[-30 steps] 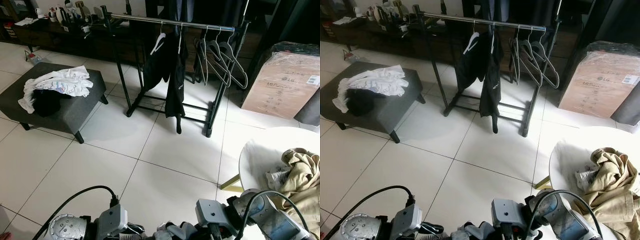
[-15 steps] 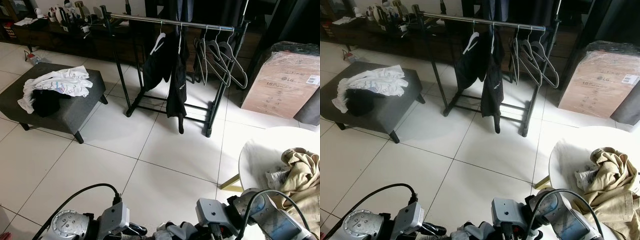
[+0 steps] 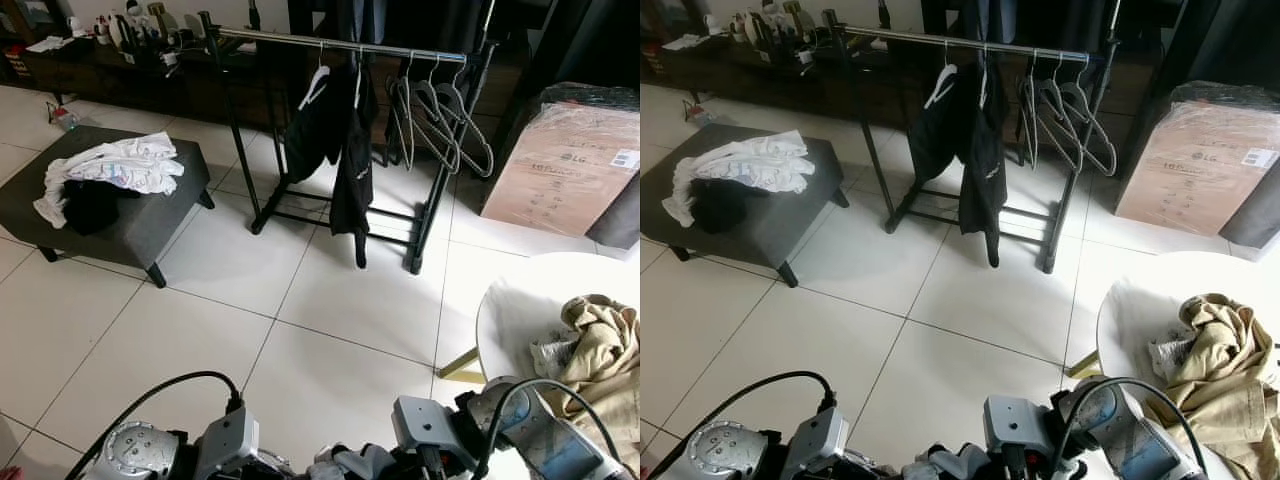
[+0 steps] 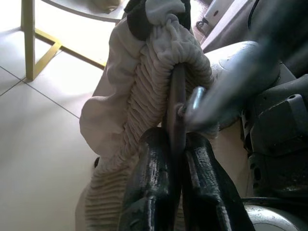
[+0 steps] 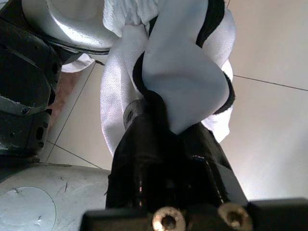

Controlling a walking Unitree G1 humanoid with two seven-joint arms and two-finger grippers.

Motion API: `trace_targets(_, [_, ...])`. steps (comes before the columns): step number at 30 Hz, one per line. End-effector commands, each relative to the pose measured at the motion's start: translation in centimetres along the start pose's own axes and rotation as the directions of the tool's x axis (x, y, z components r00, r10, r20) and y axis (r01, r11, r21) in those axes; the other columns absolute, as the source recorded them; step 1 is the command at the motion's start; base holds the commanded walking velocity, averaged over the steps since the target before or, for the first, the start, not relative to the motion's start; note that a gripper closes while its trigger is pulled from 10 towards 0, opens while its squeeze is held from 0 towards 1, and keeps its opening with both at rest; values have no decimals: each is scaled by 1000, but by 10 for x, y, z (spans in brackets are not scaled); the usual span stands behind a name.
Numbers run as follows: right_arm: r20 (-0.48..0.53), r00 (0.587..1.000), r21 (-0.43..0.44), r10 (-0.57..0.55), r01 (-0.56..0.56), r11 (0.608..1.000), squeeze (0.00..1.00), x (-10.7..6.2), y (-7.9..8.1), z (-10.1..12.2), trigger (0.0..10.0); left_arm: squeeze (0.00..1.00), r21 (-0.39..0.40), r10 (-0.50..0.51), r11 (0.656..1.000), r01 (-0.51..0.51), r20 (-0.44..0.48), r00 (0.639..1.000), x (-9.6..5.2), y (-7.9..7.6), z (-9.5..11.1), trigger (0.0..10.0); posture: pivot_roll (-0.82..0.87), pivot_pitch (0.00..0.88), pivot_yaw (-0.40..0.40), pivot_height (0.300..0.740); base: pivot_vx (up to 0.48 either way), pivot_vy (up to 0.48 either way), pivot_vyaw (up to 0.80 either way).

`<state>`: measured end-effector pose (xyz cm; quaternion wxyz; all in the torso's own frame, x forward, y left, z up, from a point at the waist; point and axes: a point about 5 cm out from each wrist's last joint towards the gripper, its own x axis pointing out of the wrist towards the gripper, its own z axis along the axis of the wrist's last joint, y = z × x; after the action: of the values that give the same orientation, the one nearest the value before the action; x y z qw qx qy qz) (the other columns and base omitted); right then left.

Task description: Hang hanger

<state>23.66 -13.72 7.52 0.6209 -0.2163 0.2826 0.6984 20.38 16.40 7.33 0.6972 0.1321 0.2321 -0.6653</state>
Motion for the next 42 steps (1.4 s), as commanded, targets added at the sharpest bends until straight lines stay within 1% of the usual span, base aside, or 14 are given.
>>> trace_targets(1, [45, 999, -27, 4, -3, 1000, 0, -2, 0, 9, 0, 0, -18, -29, 999, 29, -3, 1000, 1, -5, -3, 0, -70, 181, 5, 740, 0, 0, 0])
trace_targets(11, [43, 999, -24, 5, -4, 1000, 0, -2, 0, 9, 0, 0, -18, -17, 1000, 17, 0, 1000, 1, -5, -3, 0, -71, 180, 4, 740, 0, 0, 0])
trace_targets(16, [39, 999, -20, -2, 3, 1000, 0, -2, 0, 8, 0, 0, -11, 10, 1000, -10, 8, 1000, 1, -4, -2, 0, -69, 179, 4, 740, 0, 0, 0])
trace_targets(17, [36, 999, -19, -13, 14, 1000, 0, -2, -1, 7, 1373, 0, -11, 14, 1000, -14, 8, 1000, 0, -4, -3, 0, -69, 179, 4, 740, 0, 0, 0])
trace_targets(18, [34, 999, -18, -21, 22, 1000, 0, -2, -2, 7, 1373, 0, -11, 17, 1000, -17, 9, 1000, 0, -4, -3, 0, -69, 179, 4, 740, 0, 0, 0])
trace_targets(19, [28, 999, -11, -31, 31, 999, 0, -2, -3, 6, 9451, 0, -11, 21, 1000, -21, 9, 1000, 0, -3, -3, 0, -68, 179, 3, 740, 0, 0, 0])
trace_targets(20, [26, 999, -12, -34, 35, 999, 110, -2, -4, 5, 10000, 0, -11, 21, 1000, -21, 9, 1000, 0, -3, -3, 0, -67, 178, 2, 740, 0, 0, 0])
trace_targets(21, [26, 999, -10, -37, 38, 999, 788, -2, -5, 5, 10000, 0, -10, 24, 1000, -24, 8, 1000, 0, -3, -3, 0, -67, 178, 2, 740, 0, 0, 0])
trace_targets(22, [26, 999, -7, -36, 36, 999, 1000, -2, -5, 5, 10000, 0, -9, 29, 1000, -29, 7, 1000, -1, -3, -3, 0, -67, 177, 2, 740, 0, 0, 0])
trace_targets(26, [21, 999, -1, -32, 32, 999, 1000, -1, -4, 4, 10000, 0, -5, 50, 999, -50, 2, 999, -2, -2, -4, 0, -68, 177, 2, 740, 0, 0, 0])
trace_targets(29, [16, 999, 4, -35, 35, 999, 1000, -1, -4, 2, 10000, 0, -11, 107, 994, -107, 8, 994, -5, 2, -6, 0, -67, 180, 3, 740, 0, 0, 0])
trace_targets(34, [6, 999, 9, -37, 37, 999, 1000, 1, -4, 0, 10000, 0, -19, 137, 990, -136, 9, 991, -8, 3, -8, 0, -62, 185, 1, 740, 0, 0, 0])
trace_targets(39, [-6, 999, 6, -50, 50, 999, 1000, 1, -5, -2, 10000, 0, -22, 140, 990, -140, 10, 990, -8, 2, -8, 0, -61, 184, 0, 740, 0, 0, 0])
trace_targets(42, [-28, 997, -3, -70, 70, 998, 1000, 2, -8, -5, 10000, 0, -26, 110, 994, -111, -16, 994, -8, -1, -10, 0, -61, 182, -2, 740, 0, 0, 0])
